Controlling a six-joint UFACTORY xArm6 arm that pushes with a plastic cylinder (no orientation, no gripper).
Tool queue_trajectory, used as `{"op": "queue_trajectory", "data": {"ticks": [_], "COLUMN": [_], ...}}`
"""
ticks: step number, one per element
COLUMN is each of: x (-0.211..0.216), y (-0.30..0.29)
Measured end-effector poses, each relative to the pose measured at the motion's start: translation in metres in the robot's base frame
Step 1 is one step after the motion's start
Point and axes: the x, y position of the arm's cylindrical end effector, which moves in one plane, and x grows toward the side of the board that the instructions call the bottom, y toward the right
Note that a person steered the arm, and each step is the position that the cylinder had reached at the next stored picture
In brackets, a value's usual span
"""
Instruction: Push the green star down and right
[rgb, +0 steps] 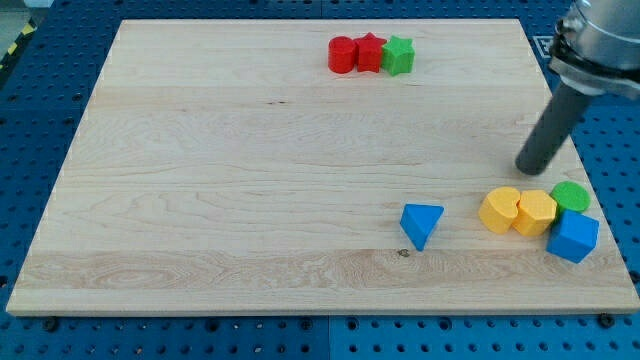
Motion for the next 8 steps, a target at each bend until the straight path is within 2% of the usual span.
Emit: {"op": "queue_trajectory", "data": {"ticks": [1,2,4,5,6,8], "x": [-0.053,-0.107,-0.222,-0.257,-0.257,-0.209], "y": [-0.004,-0.035,-0.133,-0.146,-0.171,-0.173]}}
